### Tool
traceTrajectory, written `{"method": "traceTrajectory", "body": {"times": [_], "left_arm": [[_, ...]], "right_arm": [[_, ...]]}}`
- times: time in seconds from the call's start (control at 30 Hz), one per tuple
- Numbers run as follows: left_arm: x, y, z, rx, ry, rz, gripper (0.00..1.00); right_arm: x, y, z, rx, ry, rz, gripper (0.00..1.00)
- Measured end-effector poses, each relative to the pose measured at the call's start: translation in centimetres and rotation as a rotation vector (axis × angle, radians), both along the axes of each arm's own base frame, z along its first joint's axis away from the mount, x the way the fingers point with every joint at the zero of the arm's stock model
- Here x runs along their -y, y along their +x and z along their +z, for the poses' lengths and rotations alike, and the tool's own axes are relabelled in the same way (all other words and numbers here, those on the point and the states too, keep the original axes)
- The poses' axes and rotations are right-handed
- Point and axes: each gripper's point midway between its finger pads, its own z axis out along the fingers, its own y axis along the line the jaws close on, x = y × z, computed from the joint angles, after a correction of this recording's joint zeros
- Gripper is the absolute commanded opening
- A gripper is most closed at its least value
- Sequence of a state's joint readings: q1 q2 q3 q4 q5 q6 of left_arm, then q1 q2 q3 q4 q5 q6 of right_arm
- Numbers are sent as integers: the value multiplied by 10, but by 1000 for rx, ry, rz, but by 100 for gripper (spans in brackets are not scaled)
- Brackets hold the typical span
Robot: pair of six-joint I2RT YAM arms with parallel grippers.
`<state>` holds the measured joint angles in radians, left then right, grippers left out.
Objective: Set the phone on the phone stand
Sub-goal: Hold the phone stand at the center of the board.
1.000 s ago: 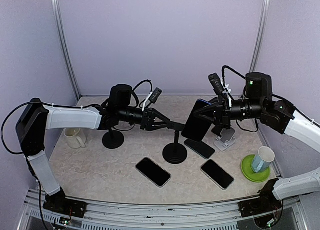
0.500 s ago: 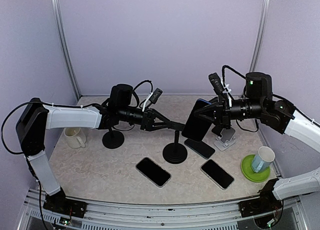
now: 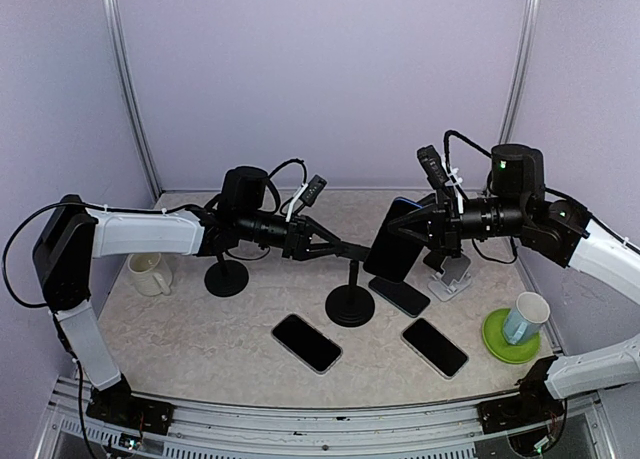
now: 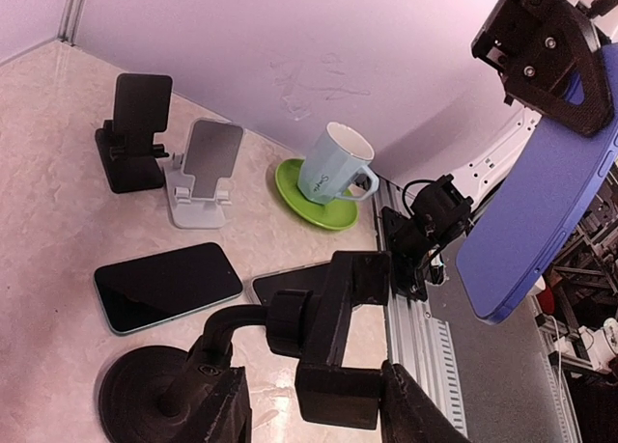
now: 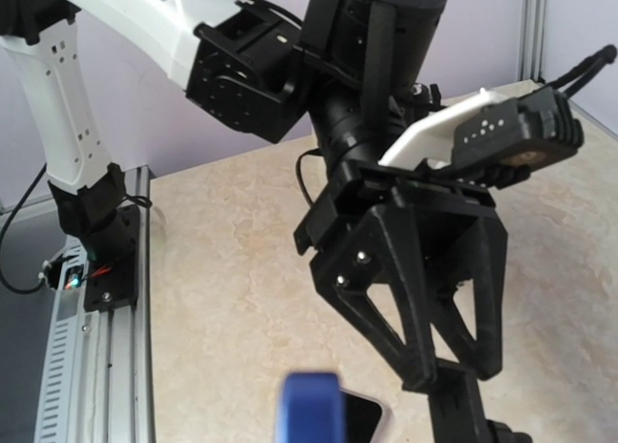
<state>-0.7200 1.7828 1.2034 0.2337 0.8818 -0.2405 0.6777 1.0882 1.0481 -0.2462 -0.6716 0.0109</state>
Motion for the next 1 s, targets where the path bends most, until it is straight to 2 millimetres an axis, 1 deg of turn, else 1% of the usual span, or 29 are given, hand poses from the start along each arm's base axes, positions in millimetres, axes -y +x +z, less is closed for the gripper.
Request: {"method": "traceTrajectory", "body": {"times": [0.1, 0.47, 0.73, 1.0], "left_arm": [[0, 0, 0, 1, 2, -1, 47], [1, -2, -4, -8, 15, 4, 47], [3, -5, -6, -14, 26, 2, 41], [3, -4, -7, -13, 28, 4, 41]], "right_arm": [[0, 0, 0, 0, 0, -1, 0], [0, 1, -1, -2, -3, -4, 0], [0, 2, -1, -1, -4, -7, 0], [0, 2, -1, -1, -3, -7, 0]]}}
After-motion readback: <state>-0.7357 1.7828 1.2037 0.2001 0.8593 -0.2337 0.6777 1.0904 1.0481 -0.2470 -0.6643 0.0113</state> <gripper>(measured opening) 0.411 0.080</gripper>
